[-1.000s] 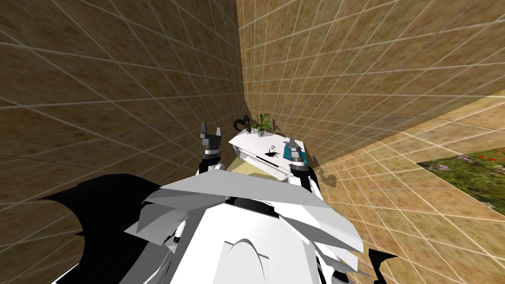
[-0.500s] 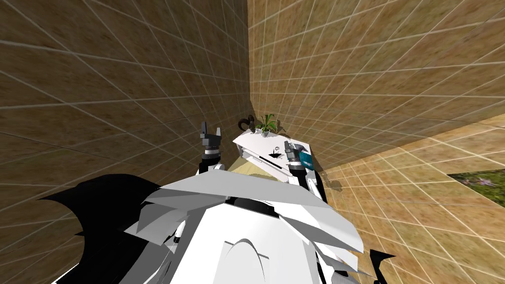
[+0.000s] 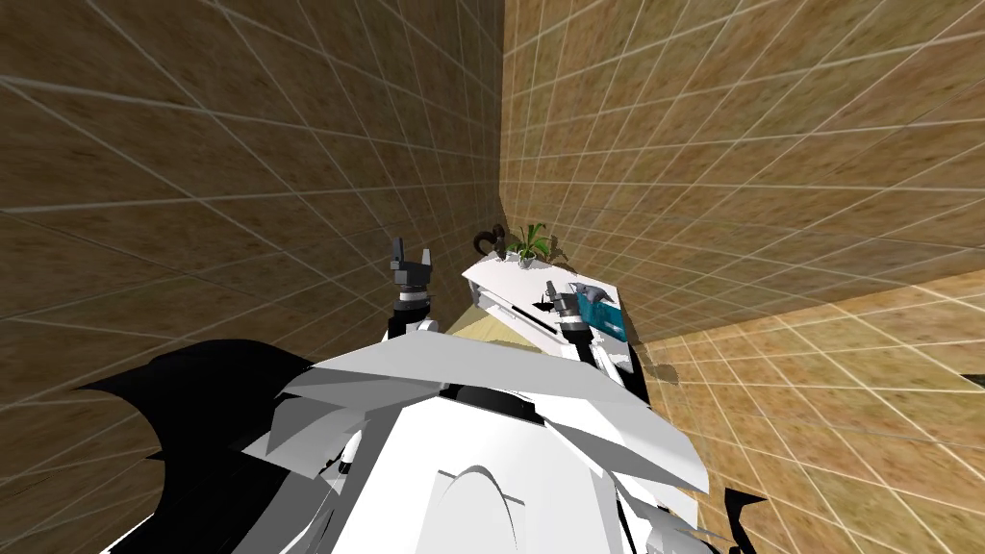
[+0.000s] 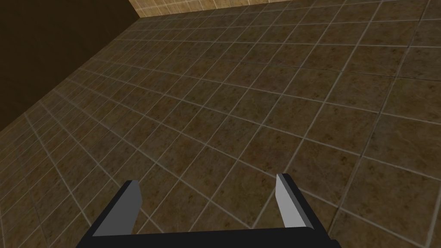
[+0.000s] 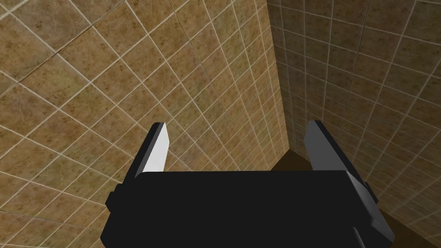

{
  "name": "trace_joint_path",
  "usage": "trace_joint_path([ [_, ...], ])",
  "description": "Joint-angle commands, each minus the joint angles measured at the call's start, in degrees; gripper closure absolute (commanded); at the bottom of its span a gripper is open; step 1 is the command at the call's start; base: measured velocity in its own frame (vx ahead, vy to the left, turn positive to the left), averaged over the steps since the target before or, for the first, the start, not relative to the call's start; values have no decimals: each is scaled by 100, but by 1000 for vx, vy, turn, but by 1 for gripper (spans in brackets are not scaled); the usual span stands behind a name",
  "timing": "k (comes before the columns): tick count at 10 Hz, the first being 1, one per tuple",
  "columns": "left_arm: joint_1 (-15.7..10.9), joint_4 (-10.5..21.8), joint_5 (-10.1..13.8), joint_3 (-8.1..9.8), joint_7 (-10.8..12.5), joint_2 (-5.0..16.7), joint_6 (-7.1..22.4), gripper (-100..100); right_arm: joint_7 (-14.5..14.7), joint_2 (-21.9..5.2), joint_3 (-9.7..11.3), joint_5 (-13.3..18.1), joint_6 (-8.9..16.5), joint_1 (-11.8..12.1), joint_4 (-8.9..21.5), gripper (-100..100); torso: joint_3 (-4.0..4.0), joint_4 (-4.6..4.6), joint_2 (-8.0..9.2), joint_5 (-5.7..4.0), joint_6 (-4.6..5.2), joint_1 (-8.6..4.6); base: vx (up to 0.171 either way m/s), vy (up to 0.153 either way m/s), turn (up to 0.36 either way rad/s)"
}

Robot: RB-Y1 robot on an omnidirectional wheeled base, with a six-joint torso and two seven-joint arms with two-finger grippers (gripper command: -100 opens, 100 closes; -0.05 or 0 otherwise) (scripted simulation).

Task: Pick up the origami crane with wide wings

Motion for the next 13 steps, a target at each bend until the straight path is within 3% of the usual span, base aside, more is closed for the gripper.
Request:
trace_joint_path([
  [1,0,0,0,0,0,0,0,0,277,-20,2,124,69,-54,78,-100,0,0,0,0,0,0,2,39,72],
  [2,1,0,0,0,0,0,0,0,450,-39,-7,365,128,-134,291,-100,0,0,-1,0,3,-3,5,52,161],
  [3,0,0,0,0,0,0,0,0,617,-39,-7,365,128,-134,291,-100,-1,0,-2,0,0,0,6,37,71],
  [6,1,0,0,1,0,0,0,0,1104,-61,-28,843,255,-293,689,-100,-1,0,-2,-1,4,-8,7,33,101],
  [7,0,0,0,0,0,0,0,0,1276,-61,-28,843,255,-293,719,-100,-2,-1,-3,-2,2,-8,8,24,79],
  [8,1,0,0,1,0,0,0,0,1449,-65,-40,1076,323,-370,933,-100,-1,0,-2,-1,4,-10,7,26,127],
  [9,0,0,0,0,0,0,0,0,1633,-65,-40,1076,323,-370,933,-100,-1,0,-2,-2,2,-9,3,18,54],
  [12,1,0,0,1,0,0,0,0,2137,-60,-65,1524,466,-519,1357,-100,0,0,0,-3,5,-17,2,10,78],
  [13,1,0,0,1,0,0,0,0,2276,-60,-65,1524,466,-519,1357,-100,0,0,1,-3,3,-18,1,1,46],
])
